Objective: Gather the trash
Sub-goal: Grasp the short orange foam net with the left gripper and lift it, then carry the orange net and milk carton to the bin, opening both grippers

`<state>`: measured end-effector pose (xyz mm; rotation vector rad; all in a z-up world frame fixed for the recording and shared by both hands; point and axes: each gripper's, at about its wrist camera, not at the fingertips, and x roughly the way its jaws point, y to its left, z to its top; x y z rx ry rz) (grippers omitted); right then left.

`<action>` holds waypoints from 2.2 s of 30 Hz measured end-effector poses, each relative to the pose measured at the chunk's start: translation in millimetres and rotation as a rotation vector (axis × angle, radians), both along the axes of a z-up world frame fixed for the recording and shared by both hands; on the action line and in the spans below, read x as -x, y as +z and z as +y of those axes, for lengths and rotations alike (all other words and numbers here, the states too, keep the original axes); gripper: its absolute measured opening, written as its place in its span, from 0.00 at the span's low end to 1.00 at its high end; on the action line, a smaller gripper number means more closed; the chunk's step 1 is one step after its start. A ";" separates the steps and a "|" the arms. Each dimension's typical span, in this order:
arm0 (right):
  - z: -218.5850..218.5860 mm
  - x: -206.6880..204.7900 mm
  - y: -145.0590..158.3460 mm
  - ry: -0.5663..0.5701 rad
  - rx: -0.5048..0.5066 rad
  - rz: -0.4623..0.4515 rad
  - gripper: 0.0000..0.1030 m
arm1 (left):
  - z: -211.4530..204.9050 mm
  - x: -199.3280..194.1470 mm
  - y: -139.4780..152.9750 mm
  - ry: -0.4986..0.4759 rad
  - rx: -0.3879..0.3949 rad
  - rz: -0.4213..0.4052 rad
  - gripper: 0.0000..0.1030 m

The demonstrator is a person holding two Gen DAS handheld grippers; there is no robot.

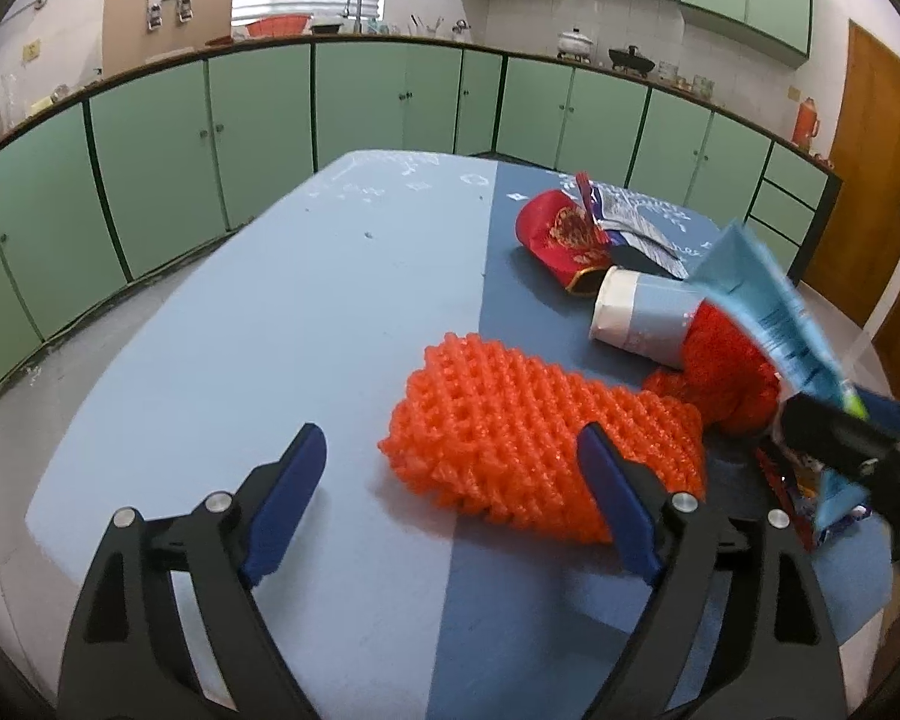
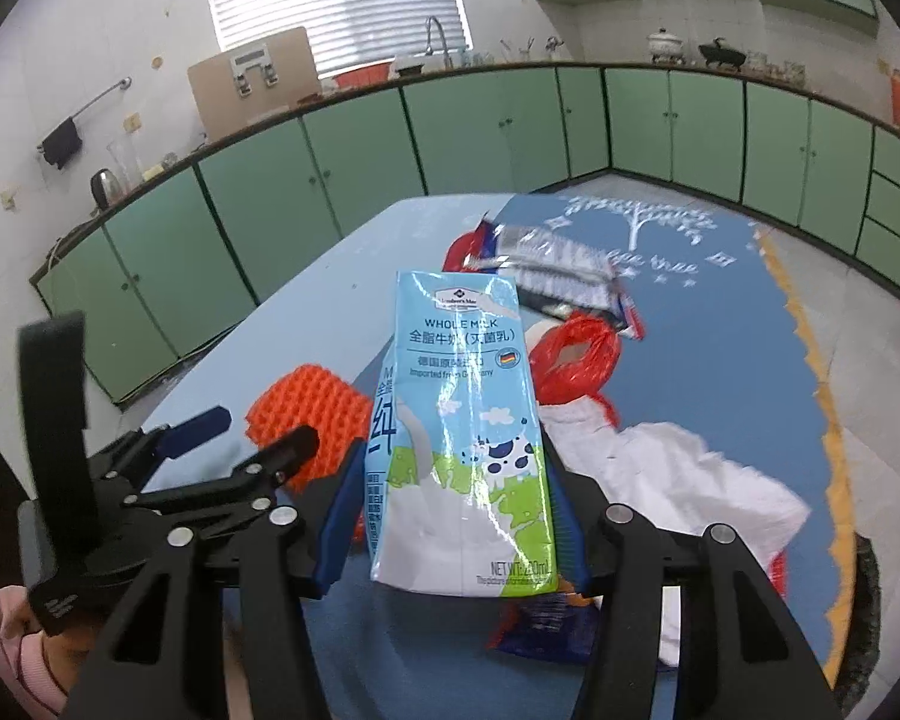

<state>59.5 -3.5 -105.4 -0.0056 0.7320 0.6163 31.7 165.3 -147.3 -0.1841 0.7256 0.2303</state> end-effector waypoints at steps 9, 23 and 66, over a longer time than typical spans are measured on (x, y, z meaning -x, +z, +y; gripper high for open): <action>-5.1 0.0 4.2 -0.013 -0.001 -0.012 0.53 | -11.7 -7.3 -1.0 -0.053 0.011 -0.005 0.34; -27.7 4.0 31.7 -0.066 -0.027 -0.103 0.53 | -14.3 13.9 52.7 -0.041 -0.009 -0.193 0.16; -330.0 44.6 -3.0 -0.805 0.035 0.019 0.53 | -339.0 -81.1 39.9 -0.841 0.052 -0.146 0.29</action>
